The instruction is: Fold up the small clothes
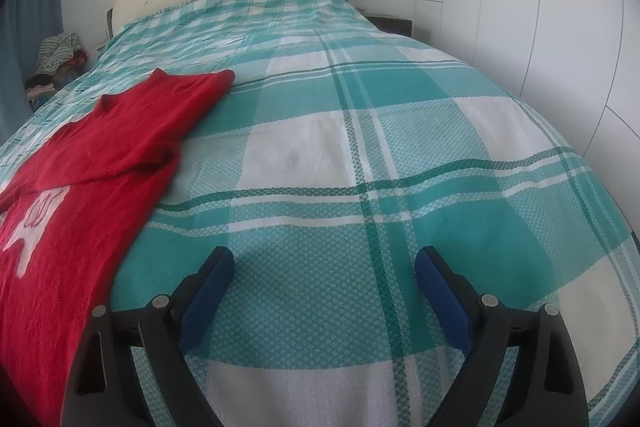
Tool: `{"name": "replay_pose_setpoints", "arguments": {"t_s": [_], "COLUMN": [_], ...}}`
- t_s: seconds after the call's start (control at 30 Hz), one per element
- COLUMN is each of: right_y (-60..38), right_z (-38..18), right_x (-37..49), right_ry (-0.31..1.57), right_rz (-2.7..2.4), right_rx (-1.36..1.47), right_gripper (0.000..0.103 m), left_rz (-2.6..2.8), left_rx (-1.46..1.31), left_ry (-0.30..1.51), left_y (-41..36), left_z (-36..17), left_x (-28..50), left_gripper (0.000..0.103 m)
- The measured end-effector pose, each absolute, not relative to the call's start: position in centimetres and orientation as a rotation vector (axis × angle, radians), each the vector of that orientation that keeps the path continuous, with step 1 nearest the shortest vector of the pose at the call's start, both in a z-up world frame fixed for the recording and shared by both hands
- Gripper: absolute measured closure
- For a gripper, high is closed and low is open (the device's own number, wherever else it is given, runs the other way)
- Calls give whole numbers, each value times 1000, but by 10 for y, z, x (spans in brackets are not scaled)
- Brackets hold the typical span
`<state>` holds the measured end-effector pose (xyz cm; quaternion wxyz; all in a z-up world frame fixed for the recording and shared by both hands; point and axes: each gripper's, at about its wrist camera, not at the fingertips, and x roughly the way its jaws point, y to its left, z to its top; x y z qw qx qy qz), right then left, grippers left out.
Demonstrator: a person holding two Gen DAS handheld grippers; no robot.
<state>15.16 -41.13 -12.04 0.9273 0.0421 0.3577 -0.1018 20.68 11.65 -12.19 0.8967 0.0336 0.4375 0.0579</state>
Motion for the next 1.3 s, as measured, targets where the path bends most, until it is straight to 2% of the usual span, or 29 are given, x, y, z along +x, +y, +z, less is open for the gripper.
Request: {"name": "replay_pose_setpoints", "arguments": {"t_s": [1.07, 1.3], "right_y": [-409, -409], "right_z": [-123, -123], "right_x": [151, 152], "right_ry": [737, 737], "right_rz": [-197, -196], "right_rx": [99, 100], "right_gripper": [8, 8], "left_rz": [79, 87], "left_rx": [-113, -61], "left_ry": [1053, 1051], "left_y": [134, 128], "left_z": [-125, -125], "left_x": [214, 213], "left_gripper": [0, 0]}}
